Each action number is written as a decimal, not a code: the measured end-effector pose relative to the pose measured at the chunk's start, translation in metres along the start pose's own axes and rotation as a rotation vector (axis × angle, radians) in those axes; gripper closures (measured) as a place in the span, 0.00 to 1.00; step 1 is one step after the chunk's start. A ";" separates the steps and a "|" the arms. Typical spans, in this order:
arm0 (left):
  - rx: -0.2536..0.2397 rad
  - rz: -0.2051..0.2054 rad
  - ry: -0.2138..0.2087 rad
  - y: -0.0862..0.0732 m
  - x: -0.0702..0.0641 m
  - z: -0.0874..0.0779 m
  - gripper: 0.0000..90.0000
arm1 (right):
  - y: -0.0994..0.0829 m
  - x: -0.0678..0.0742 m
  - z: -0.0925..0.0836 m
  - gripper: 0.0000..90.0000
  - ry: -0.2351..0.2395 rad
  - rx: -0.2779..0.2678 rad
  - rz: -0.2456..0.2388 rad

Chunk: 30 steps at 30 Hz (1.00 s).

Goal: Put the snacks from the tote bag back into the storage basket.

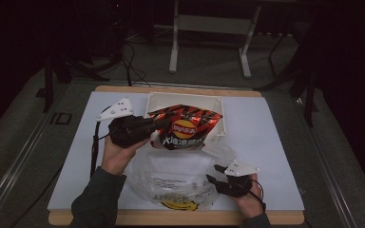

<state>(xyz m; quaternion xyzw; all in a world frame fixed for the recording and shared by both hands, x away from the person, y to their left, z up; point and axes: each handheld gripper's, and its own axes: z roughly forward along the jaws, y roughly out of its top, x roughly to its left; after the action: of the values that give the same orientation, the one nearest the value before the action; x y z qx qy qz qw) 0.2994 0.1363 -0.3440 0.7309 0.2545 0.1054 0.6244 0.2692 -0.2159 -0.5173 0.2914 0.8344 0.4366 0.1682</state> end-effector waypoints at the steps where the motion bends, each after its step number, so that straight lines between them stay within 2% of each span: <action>1: 0.001 -0.001 0.005 0.000 0.001 0.000 0.99 | 0.000 0.000 0.000 0.55 0.000 0.000 0.000; 30: -0.009 -0.030 0.046 0.003 0.029 0.006 0.99 | -0.001 0.000 0.000 0.55 -0.001 0.000 0.003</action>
<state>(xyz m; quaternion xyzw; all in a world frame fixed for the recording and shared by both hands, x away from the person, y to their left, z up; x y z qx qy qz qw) 0.3275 0.1452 -0.3469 0.7214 0.2792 0.1142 0.6233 0.2691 -0.2166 -0.5182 0.2930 0.8339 0.4367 0.1678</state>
